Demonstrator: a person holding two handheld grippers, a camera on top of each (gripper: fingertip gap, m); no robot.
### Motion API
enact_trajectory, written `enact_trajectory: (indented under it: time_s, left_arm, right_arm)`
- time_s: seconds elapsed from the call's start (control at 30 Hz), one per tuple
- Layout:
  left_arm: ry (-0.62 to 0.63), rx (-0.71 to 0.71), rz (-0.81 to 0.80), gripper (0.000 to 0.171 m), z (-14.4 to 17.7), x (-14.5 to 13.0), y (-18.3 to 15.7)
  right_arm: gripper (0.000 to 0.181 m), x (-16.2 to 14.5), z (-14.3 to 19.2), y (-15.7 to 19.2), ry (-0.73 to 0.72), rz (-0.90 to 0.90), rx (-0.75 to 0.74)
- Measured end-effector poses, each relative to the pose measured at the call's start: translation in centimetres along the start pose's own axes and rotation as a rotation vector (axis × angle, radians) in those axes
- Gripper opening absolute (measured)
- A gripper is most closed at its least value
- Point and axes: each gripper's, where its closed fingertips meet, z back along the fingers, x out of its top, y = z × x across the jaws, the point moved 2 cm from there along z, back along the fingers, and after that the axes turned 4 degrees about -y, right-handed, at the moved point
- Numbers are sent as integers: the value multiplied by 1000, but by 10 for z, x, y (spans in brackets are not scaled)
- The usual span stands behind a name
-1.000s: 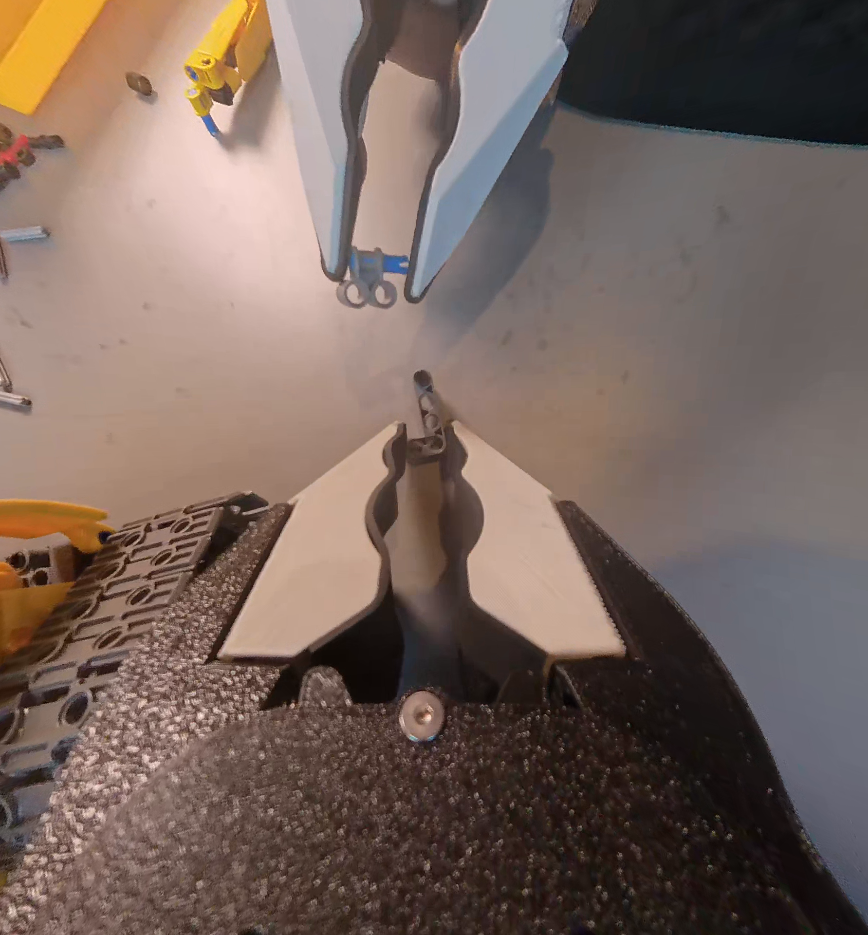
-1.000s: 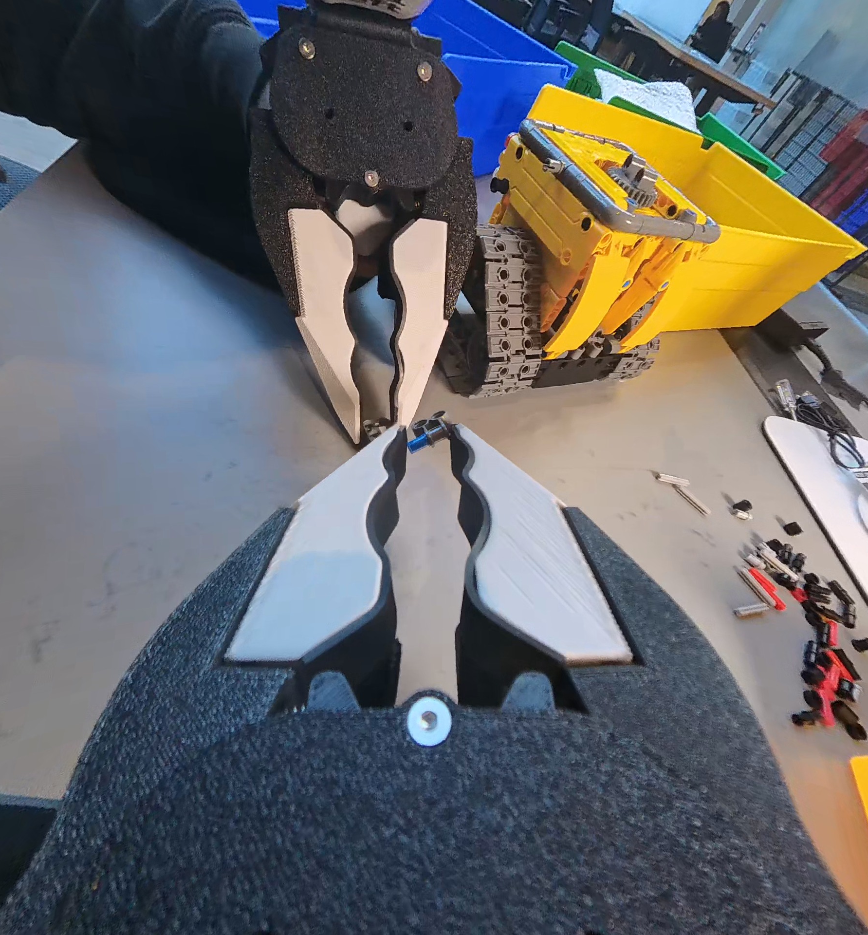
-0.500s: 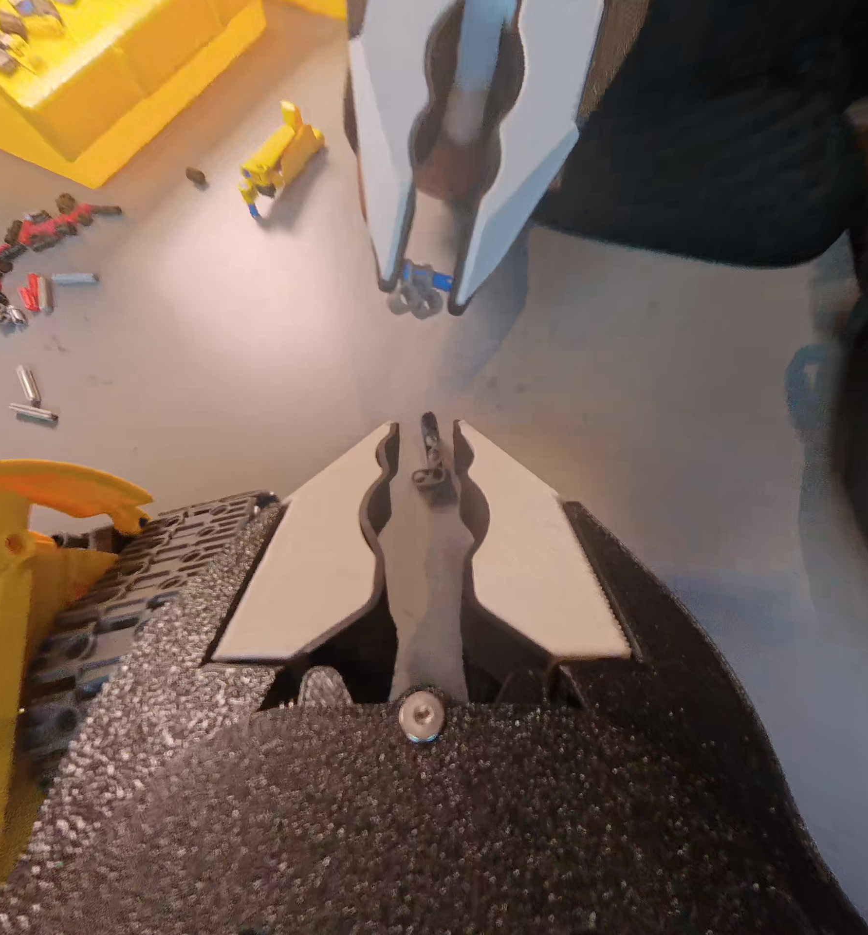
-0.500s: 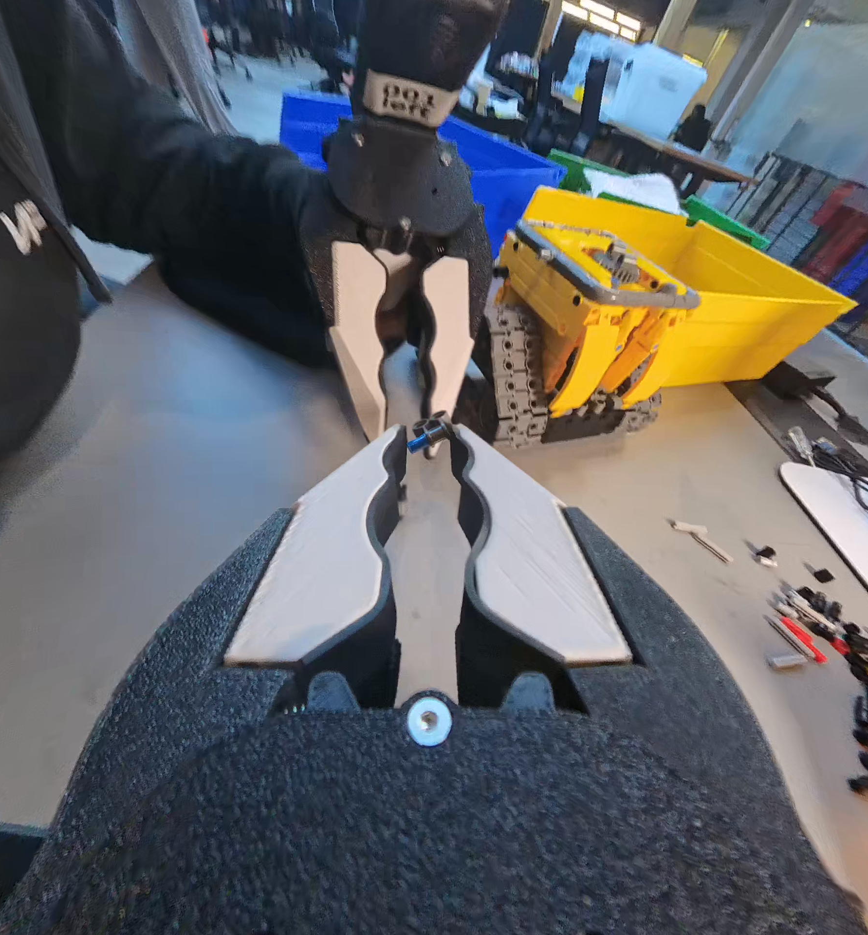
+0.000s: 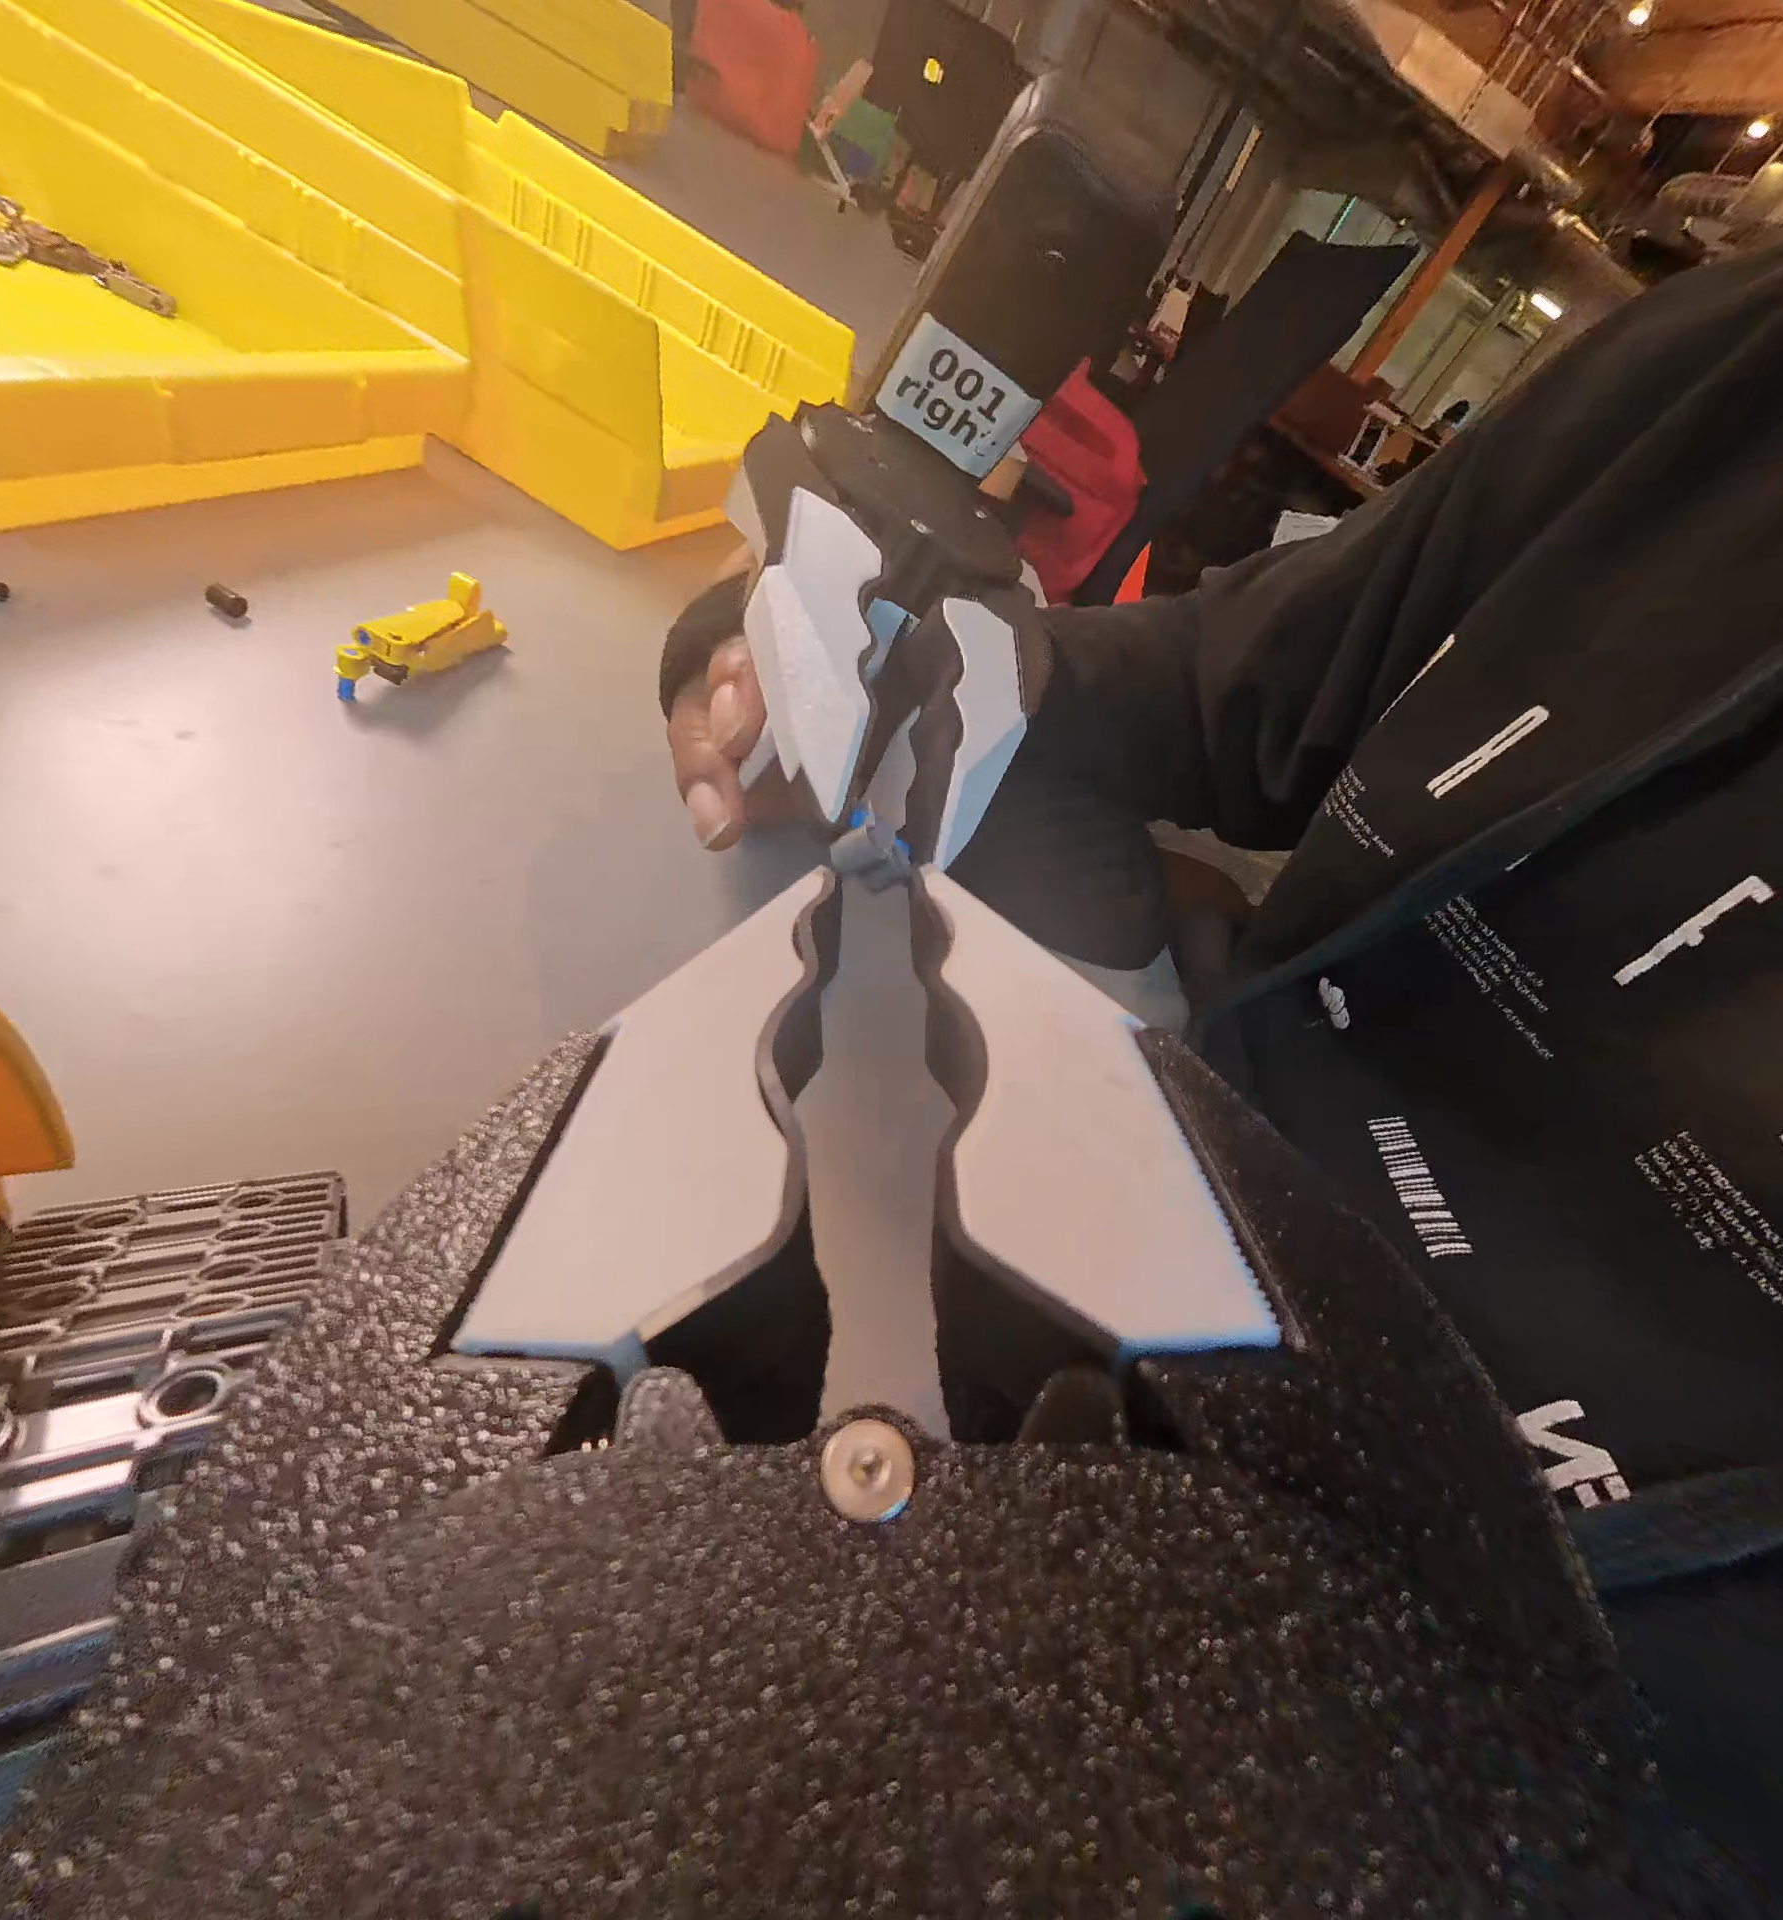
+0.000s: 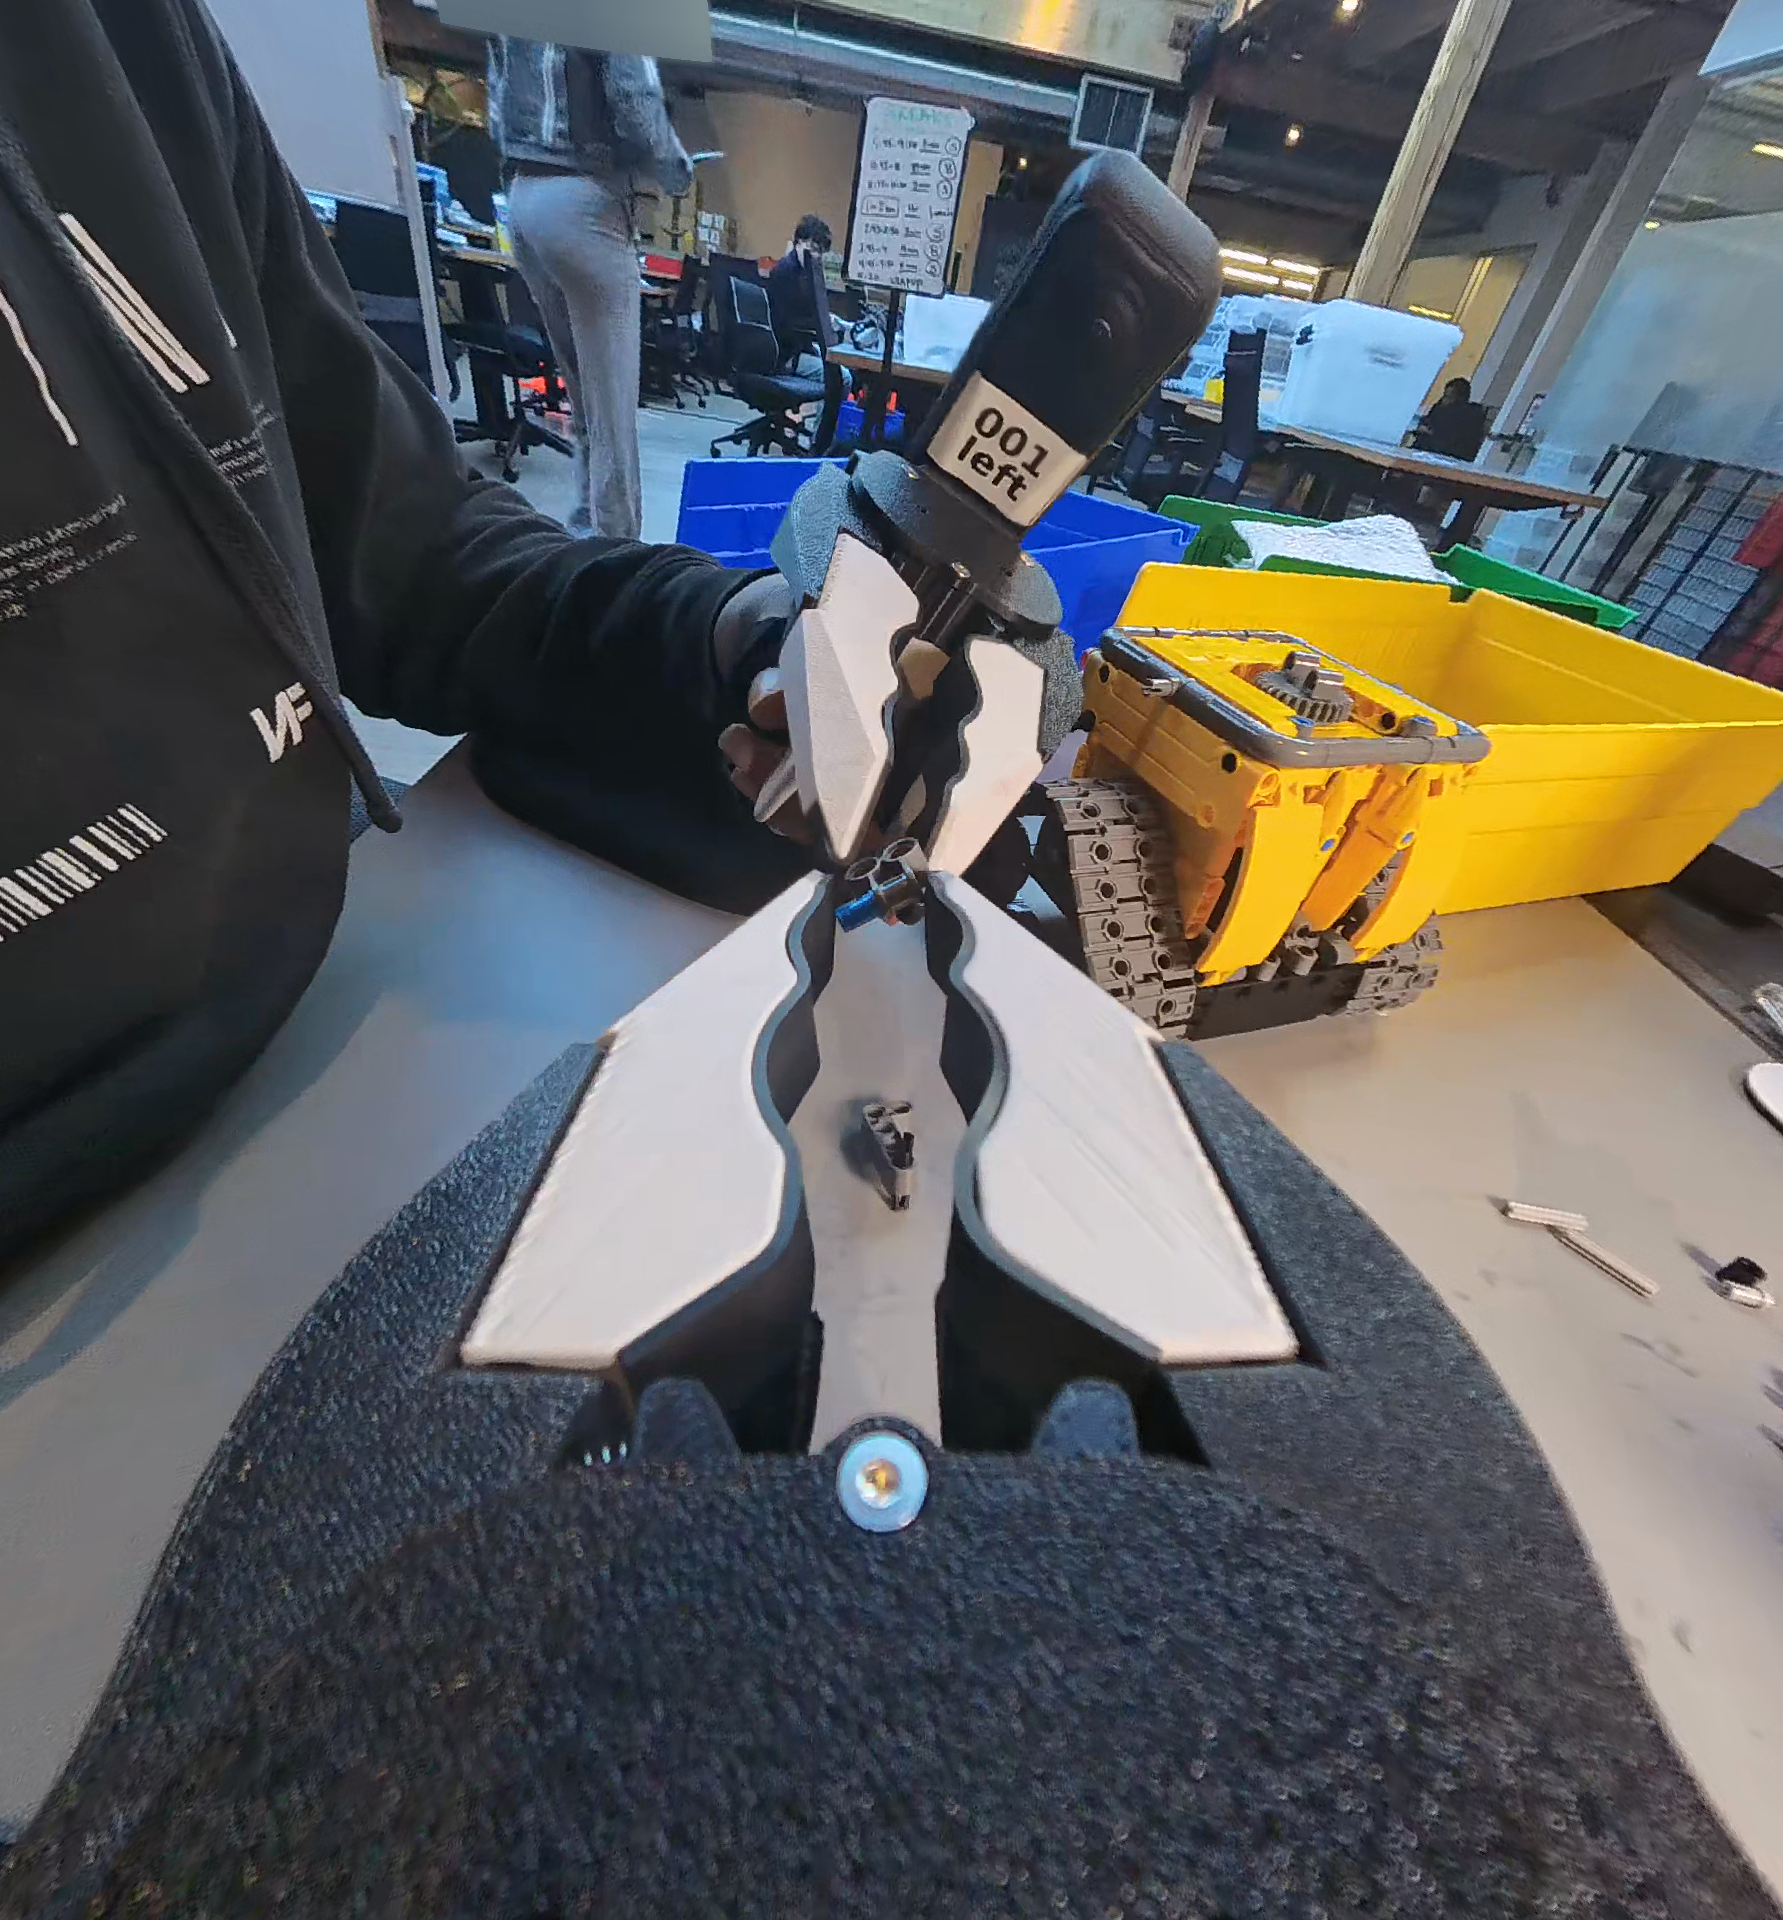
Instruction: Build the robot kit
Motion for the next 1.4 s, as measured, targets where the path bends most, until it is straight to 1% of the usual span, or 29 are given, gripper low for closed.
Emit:
enact_trajectory:
  time_s: [0.1, 0.27, 0.4, 0.53, 0.83, 0.93, 1.0, 1.03, 1.07, 1.13, 1.17, 1.23, 1.3, 1.4]
  left_arm:
    - [-28, -16, 43, 11, 0, 3, -1]
    - [-75, -53, 158, 8, 1, 6, 0]
    - [-84, -62, 216, 7, 0, 6, 2]
    - [-99, -78, 296, 6, 1, 5, 4]
    - [-106, -114, 363, 6, 0, 5, 1]
    - [-91, -112, 353, 6, 1, 4, 0]
    - [-26, -46, 240, 10, 2, 0, 2]
    - [36, 12, 150, 18, 3, -4, 3]
    - [110, 82, 45, 24, 5, -9, 6]
    - [263, 232, -158, 27, 8, -23, 18]
    - [329, 288, -226, 28, 8, -31, 25]
    - [433, 317, -272, 29, 4, -50, 31]
    - [502, 332, -282, 28, 1, -65, 36]
    - [553, 369, -319, 25, 0, -72, 42]
  right_arm:
    - [17, 3, 0, -1, -14, 14, -14]
    - [17, 1, -1, -4, 4, 50, -51]
    - [17, -1, -1, -6, 19, 69, -65]
    - [17, -2, -1, -6, 44, 126, -91]
    - [18, 2, -3, -2, 77, 309, -134]
    - [17, 1, -3, -1, 95, 293, -120]
    - [17, -3, -1, -3, 119, 224, -98]
    - [17, -7, 0, -6, 148, 194, -95]
    - [17, -16, 2, -9, 204, 166, -81]
    - [17, -40, 4, -11, 358, 108, -21]
    - [17, -51, 4, -12, 429, 81, 11]
    - [17, -62, 2, -13, 510, 28, 63]
    - [17, -65, -2, -12, 554, -14, 104]
    - [17, -65, -8, -12, 586, -50, 142]
